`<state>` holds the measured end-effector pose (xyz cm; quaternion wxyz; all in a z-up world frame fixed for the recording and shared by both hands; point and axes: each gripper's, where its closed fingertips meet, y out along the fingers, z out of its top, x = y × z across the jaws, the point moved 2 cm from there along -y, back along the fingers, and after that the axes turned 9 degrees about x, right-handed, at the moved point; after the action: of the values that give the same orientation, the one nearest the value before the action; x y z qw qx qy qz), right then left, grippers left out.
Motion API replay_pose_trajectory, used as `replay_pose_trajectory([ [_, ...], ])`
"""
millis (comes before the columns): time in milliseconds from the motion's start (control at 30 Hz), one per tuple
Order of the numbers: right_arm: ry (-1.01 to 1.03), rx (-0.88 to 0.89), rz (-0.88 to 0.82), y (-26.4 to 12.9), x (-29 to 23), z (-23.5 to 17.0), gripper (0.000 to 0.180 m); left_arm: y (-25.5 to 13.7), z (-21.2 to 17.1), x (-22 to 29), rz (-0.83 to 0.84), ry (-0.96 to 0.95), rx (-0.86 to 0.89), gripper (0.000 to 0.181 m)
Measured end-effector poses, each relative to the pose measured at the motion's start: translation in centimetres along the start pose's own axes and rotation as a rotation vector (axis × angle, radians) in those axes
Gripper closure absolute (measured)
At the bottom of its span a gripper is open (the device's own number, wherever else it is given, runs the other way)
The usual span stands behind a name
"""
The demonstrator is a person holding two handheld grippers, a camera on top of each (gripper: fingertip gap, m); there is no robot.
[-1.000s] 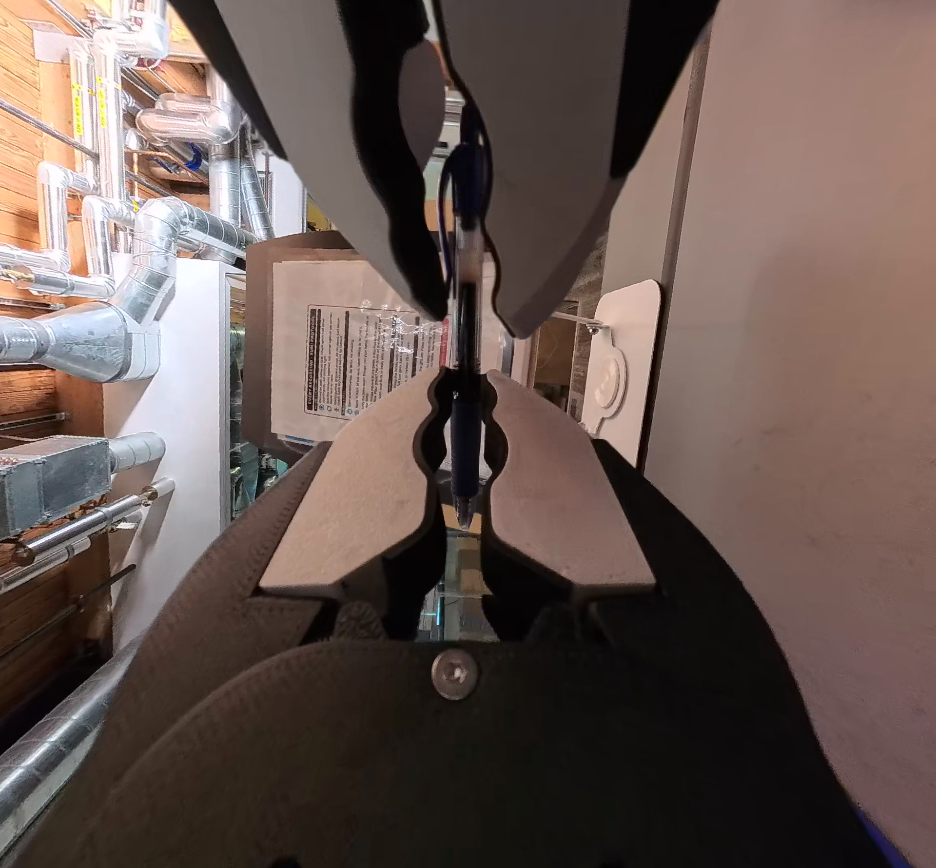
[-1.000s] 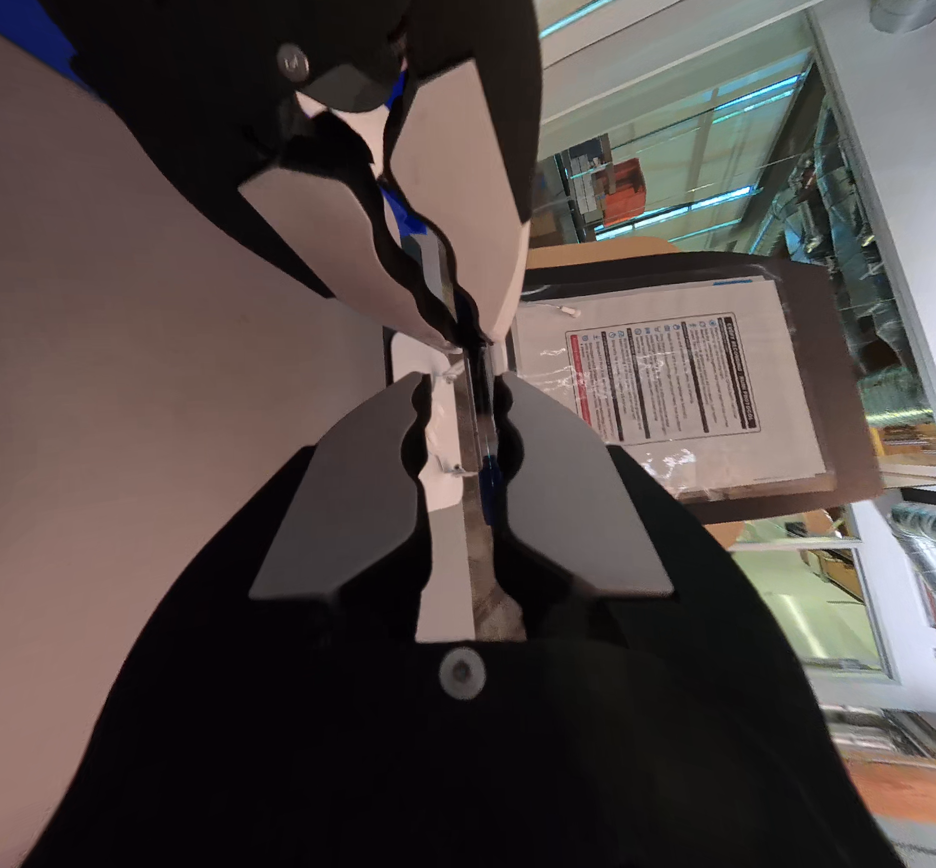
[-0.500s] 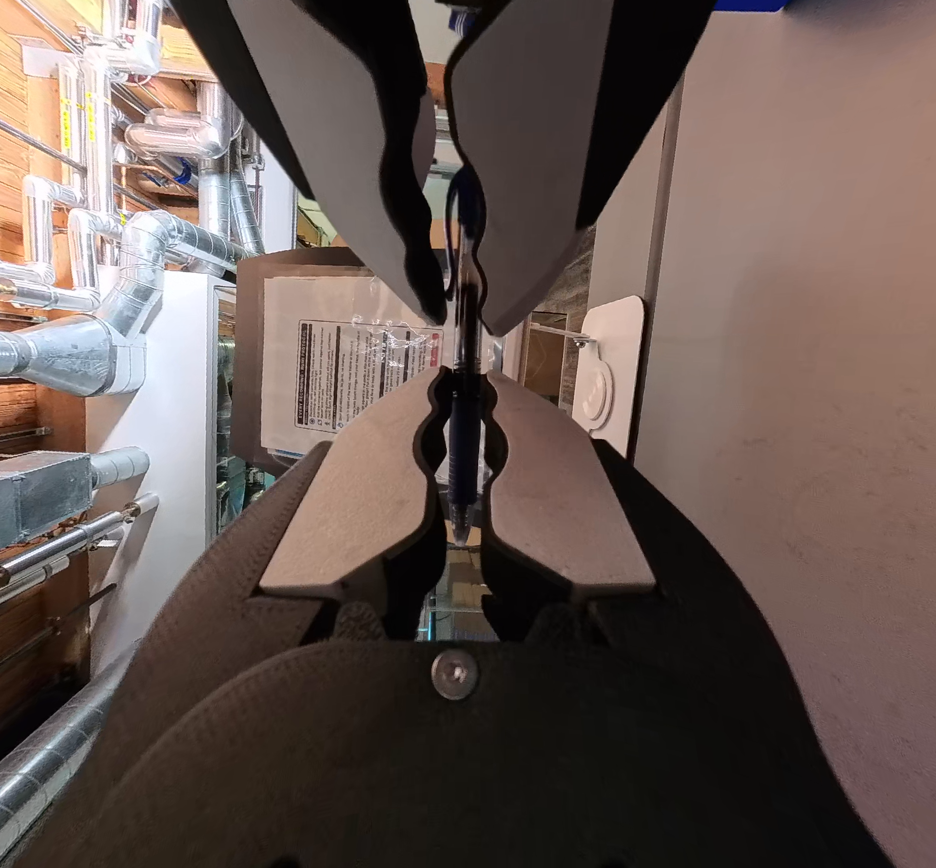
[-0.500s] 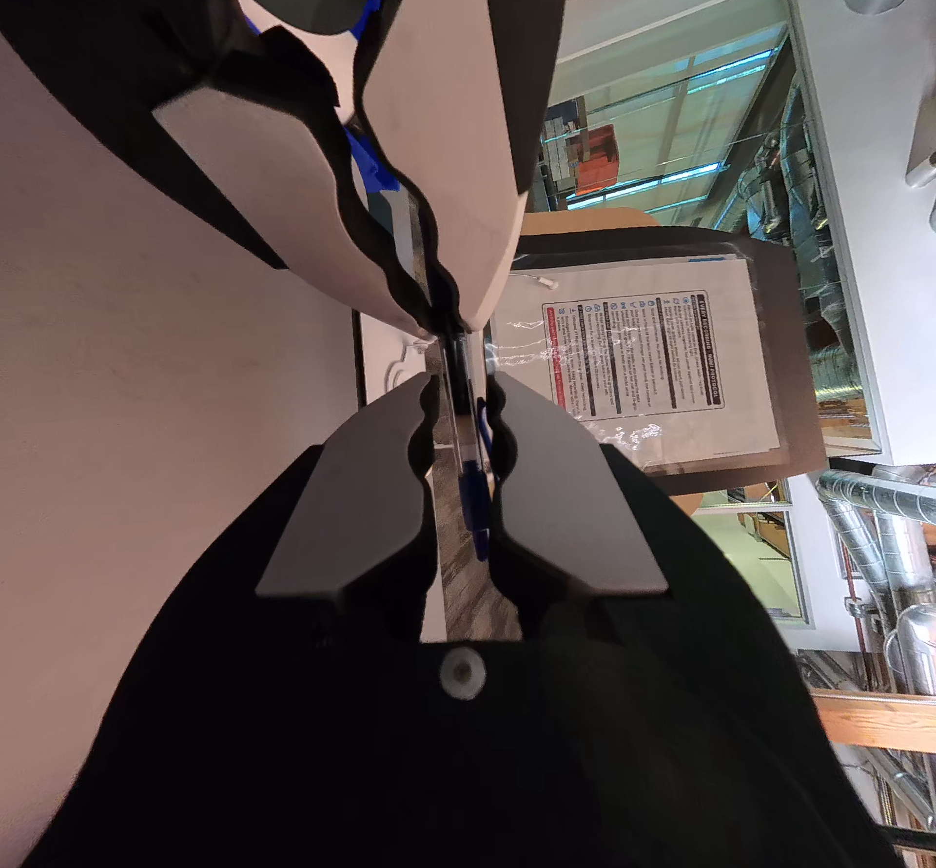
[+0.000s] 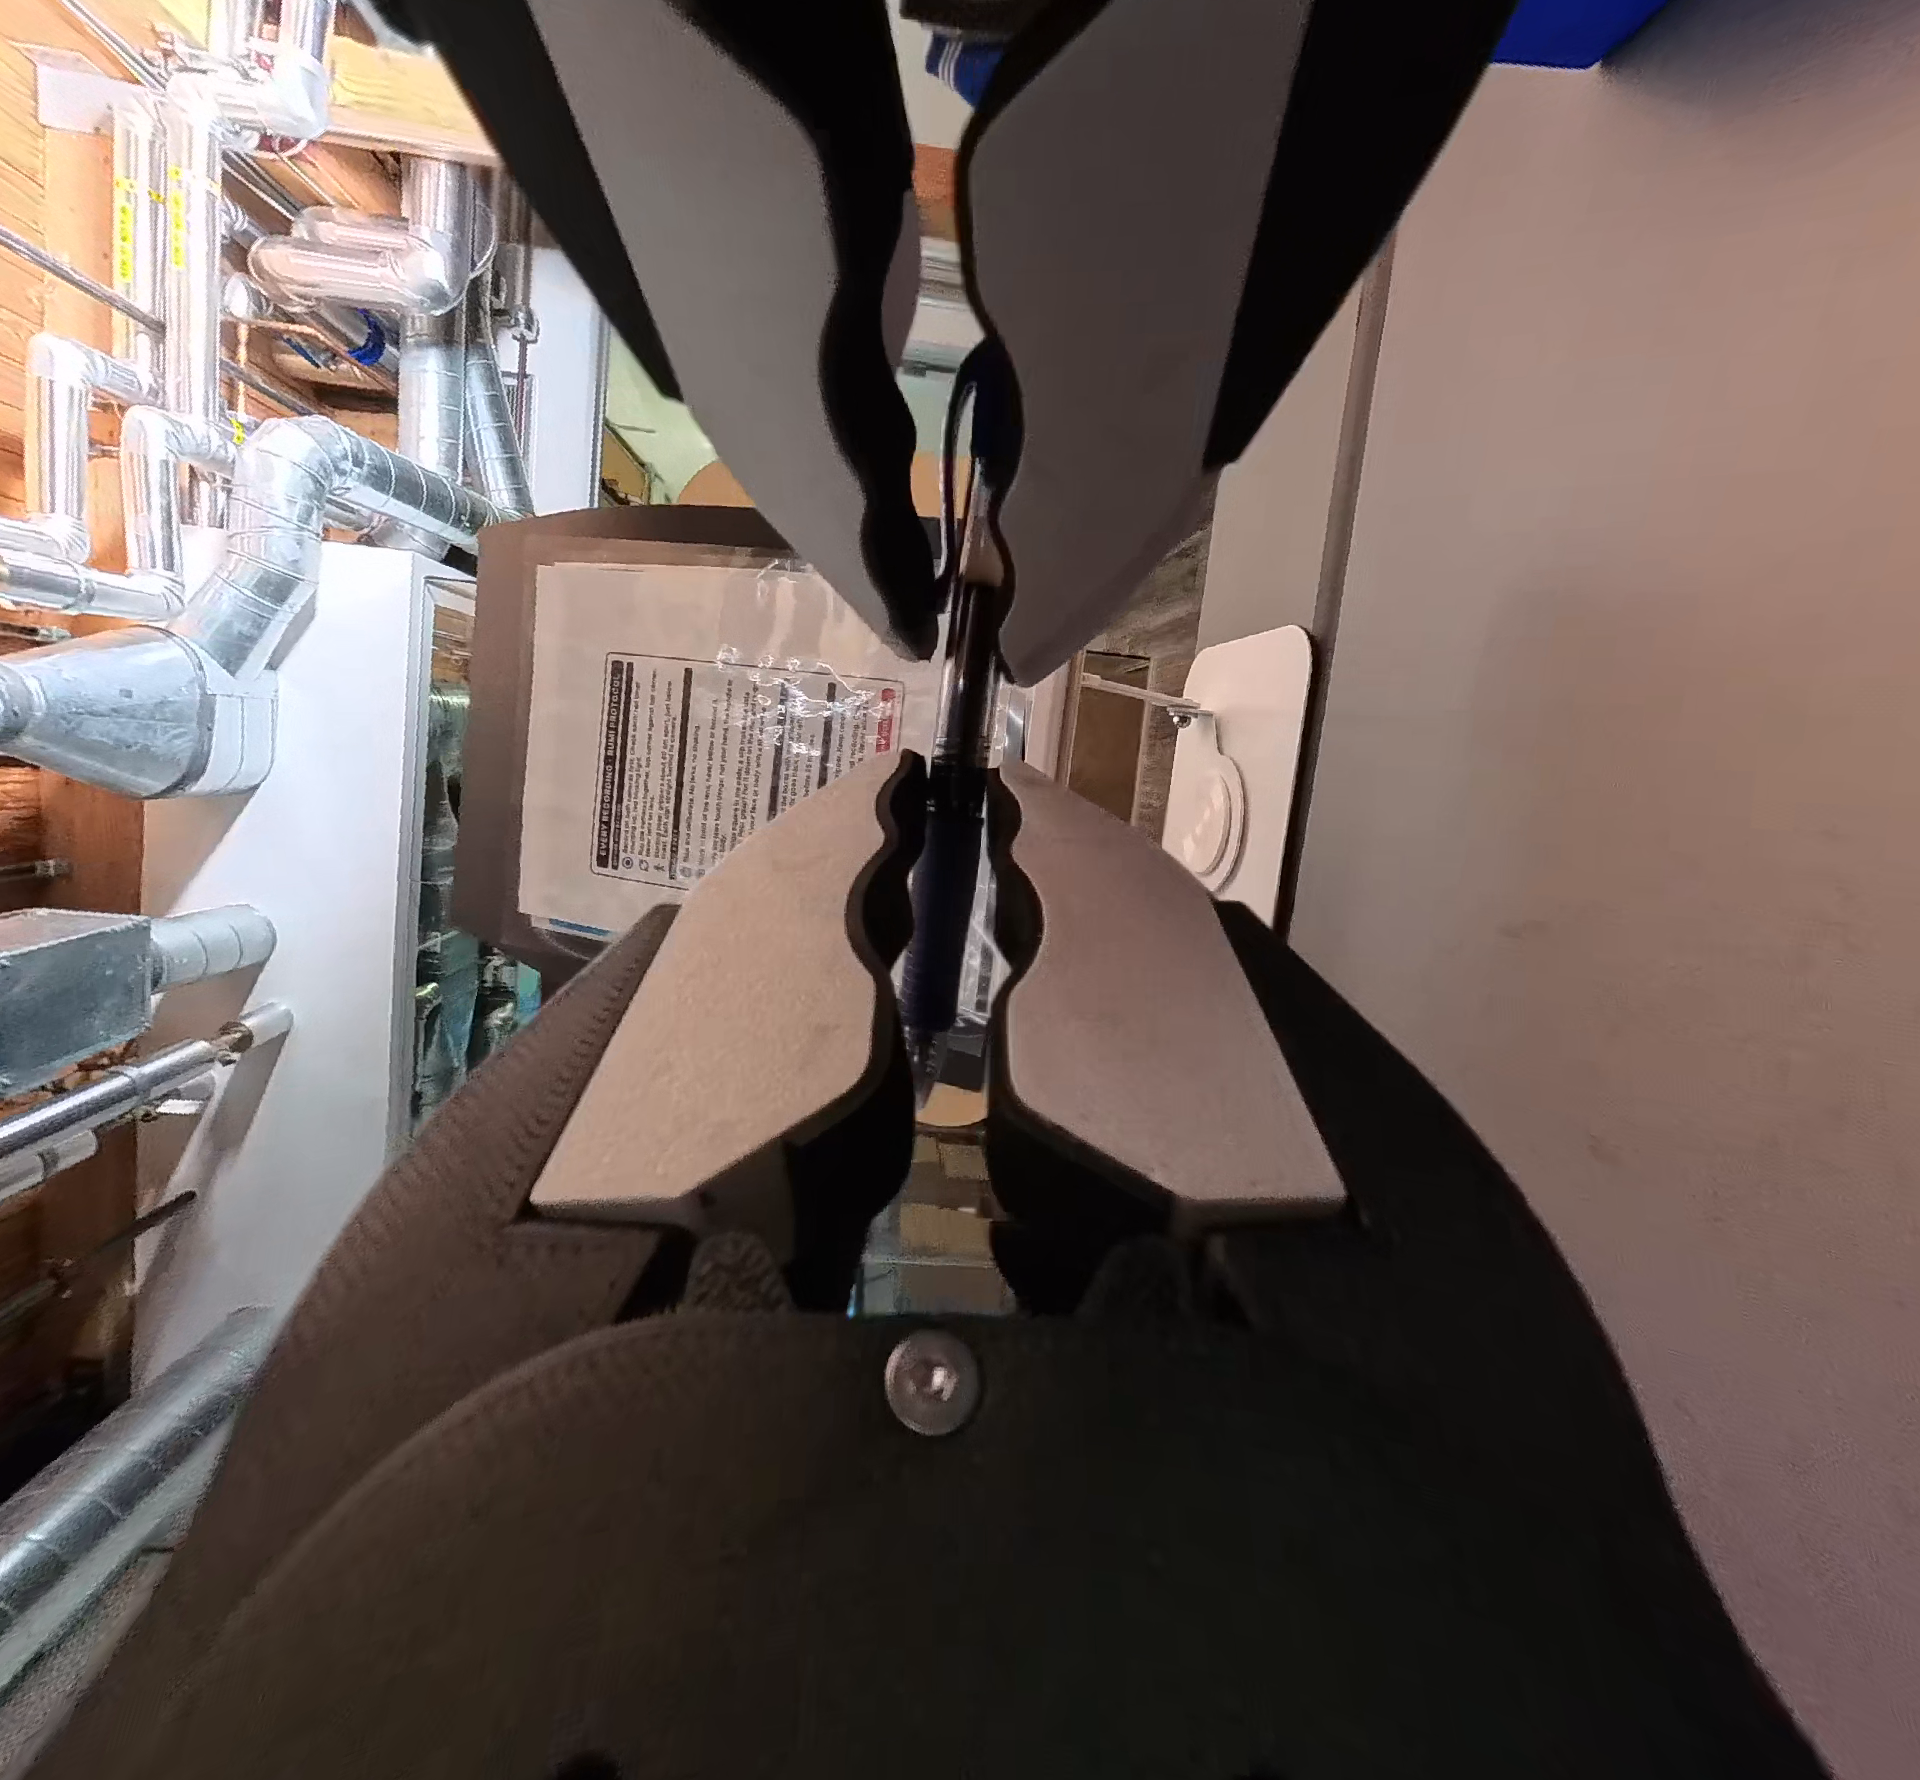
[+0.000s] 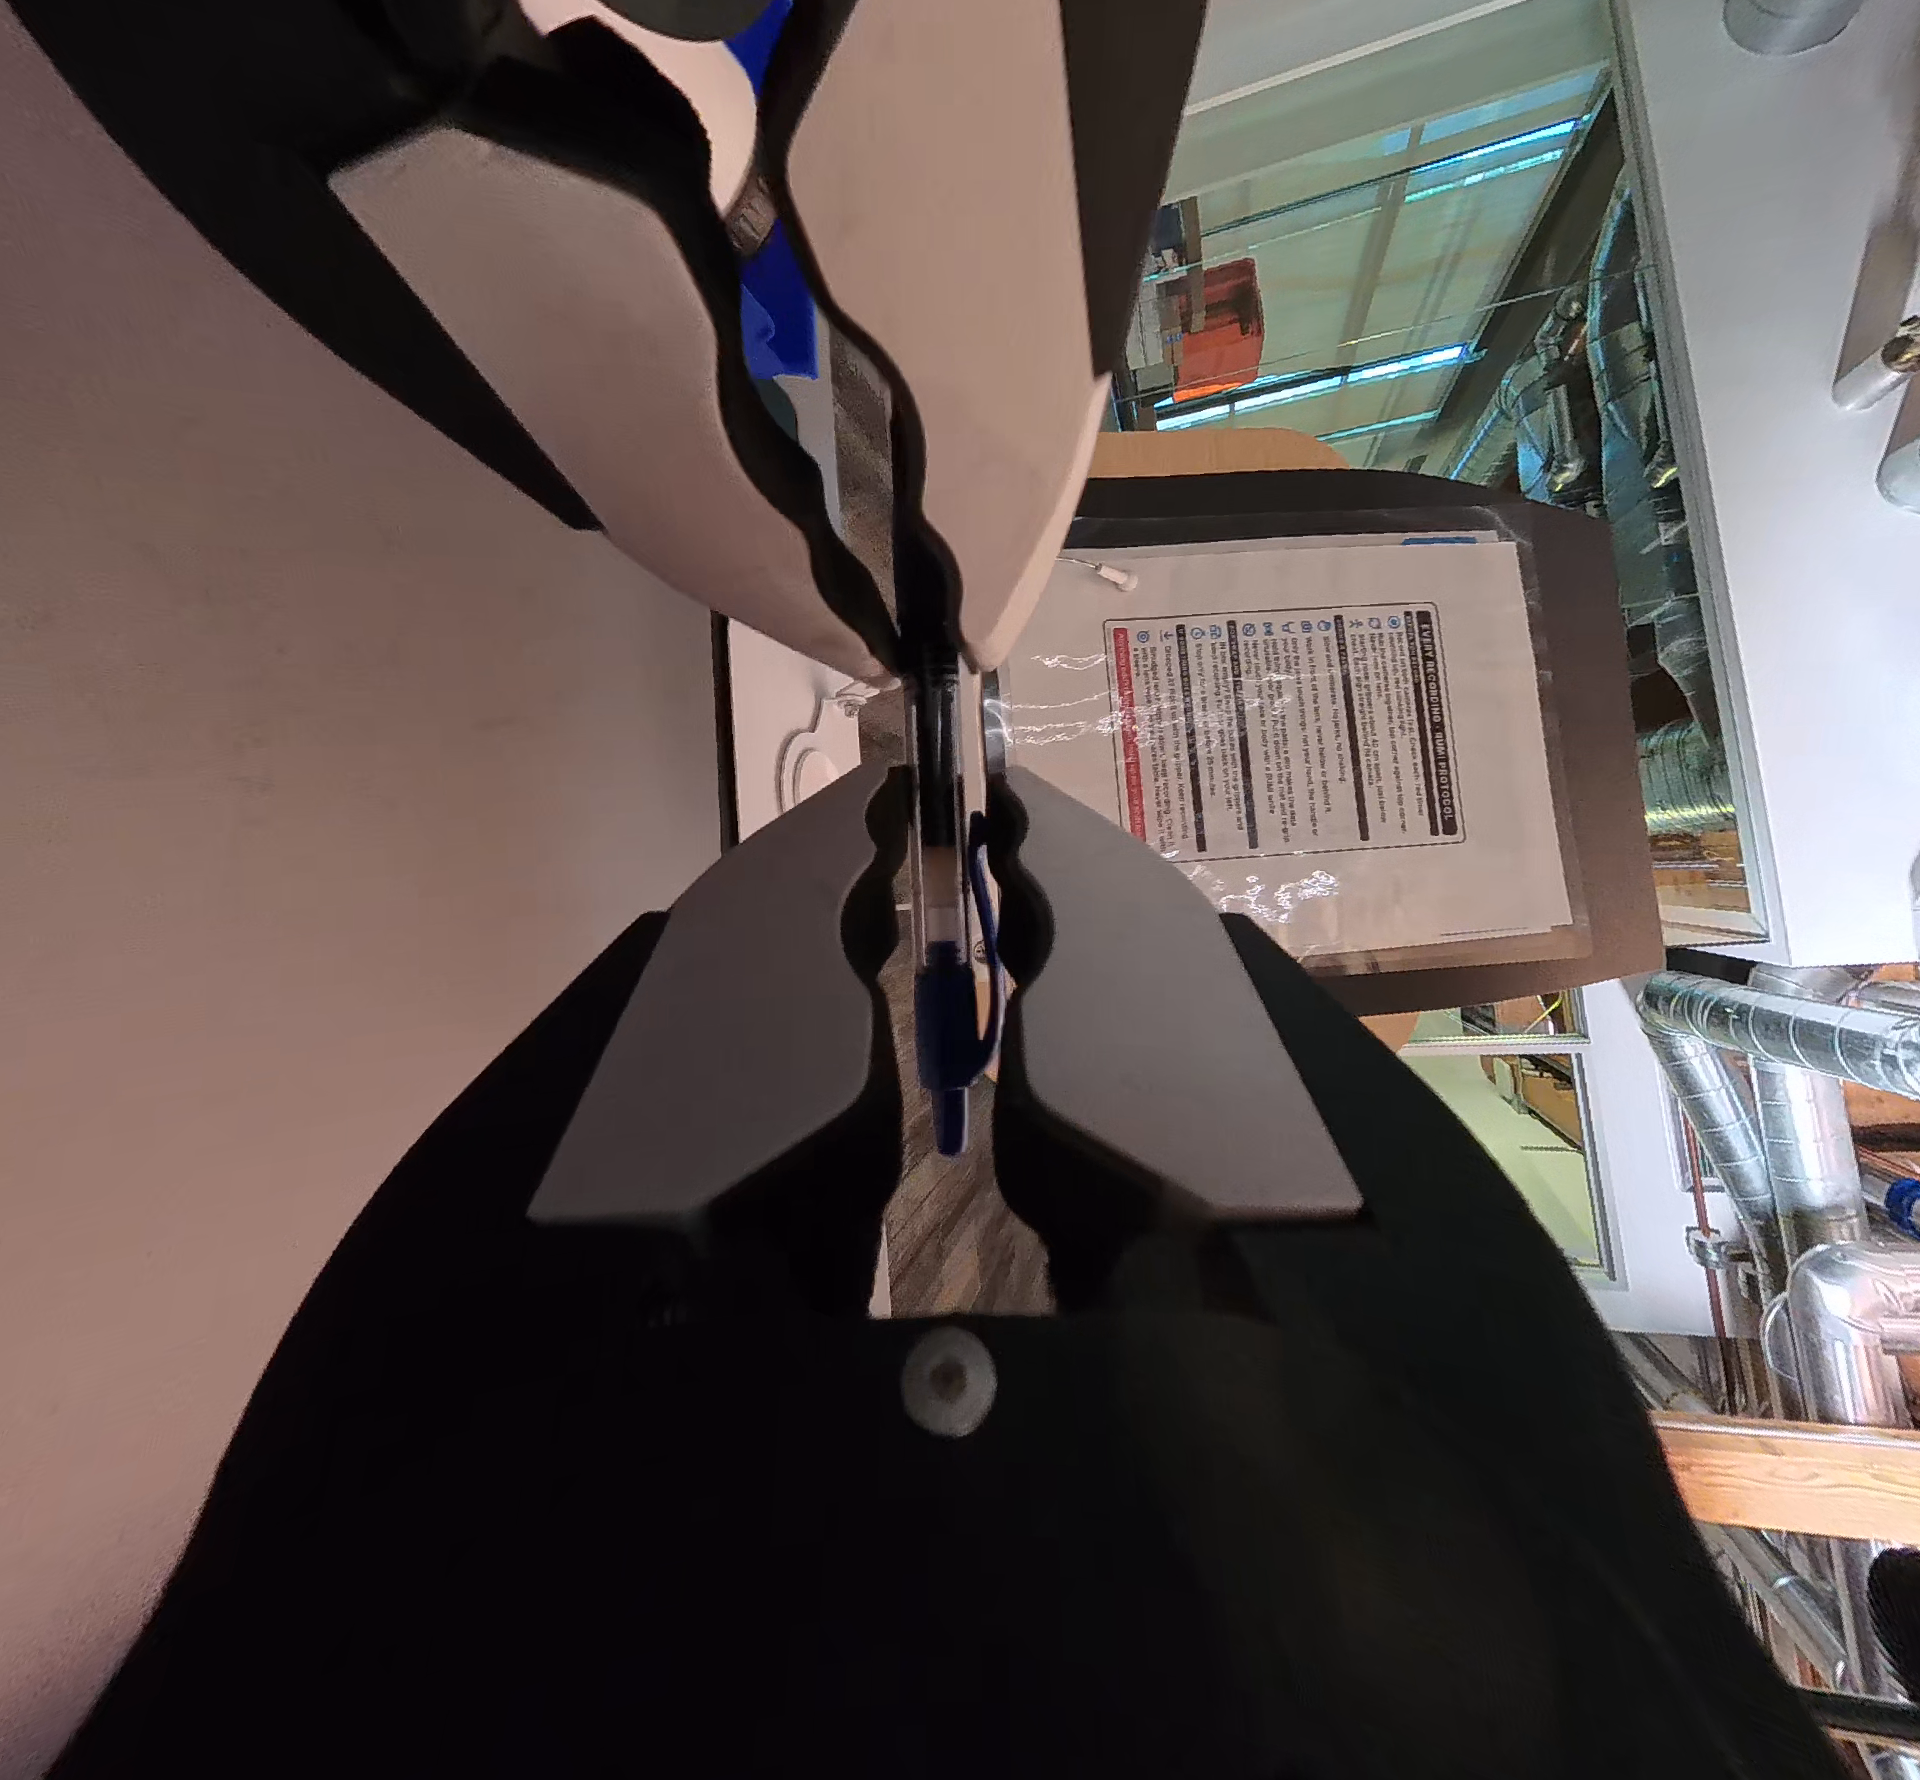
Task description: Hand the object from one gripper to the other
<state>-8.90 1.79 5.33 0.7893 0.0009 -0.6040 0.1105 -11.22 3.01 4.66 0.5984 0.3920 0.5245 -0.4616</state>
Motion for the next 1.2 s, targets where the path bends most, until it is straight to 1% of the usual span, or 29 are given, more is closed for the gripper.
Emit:
replay_pose_trajectory([
  [33,0.0,0.001,-0.003,0.0,0.0,0.0,0.164,0.0,0.0,-0.1,0.002,-0.014,0.003,0.171],
  [267,0.02,0.017,-0.022,-0.4,0.6,0.1,0.165,-0.2,0.4,-1.0,0.052,-0.072,0.045,0.169],
  [433,0.042,-0.029,-0.051,-0.5,1.4,-0.9,0.165,-0.5,0.4,-2.5,0.131,-0.116,0.054,0.151],
  [533,0.059,-0.074,-0.084,-0.5,1.9,-1.8,0.165,-0.8,0.4,-3.1,0.151,-0.154,0.064,0.148],
  [667,0.164,-0.174,-0.157,-0.6,3.1,-3.7,0.165,-1.1,0.4,-3.8,0.164,-0.21,0.077,0.147],
  [800,0.255,-0.176,-0.228,-1.2,4.3,-4.3,0.165,-1.2,0.2,-4.2,0.169,-0.264,0.08,0.147],
  [867,0.276,-0.144,-0.291,-1.7,5.2,-3.8,0.165,-1.2,0.3,-4.5,0.178,-0.352,0.1,0.147],
  [1067,0.38,0.064,-0.467,-3.1,7.1,-0.9,0.165,-1.5,1.6,-5.4,0.12,-0.812,0.241,0.141],
  [1167,0.48,0.177,-0.507,-3.2,7.0,0.2,0.165,-1.8,1.7,-6.3,0.116,-1.071,0.317,0.131],
  [1200,0.525,0.218,-0.507,-3.1,6.8,0.5,0.165,-1.8,1.8,-6.5,0.101,-1.158,0.345,0.125],
])
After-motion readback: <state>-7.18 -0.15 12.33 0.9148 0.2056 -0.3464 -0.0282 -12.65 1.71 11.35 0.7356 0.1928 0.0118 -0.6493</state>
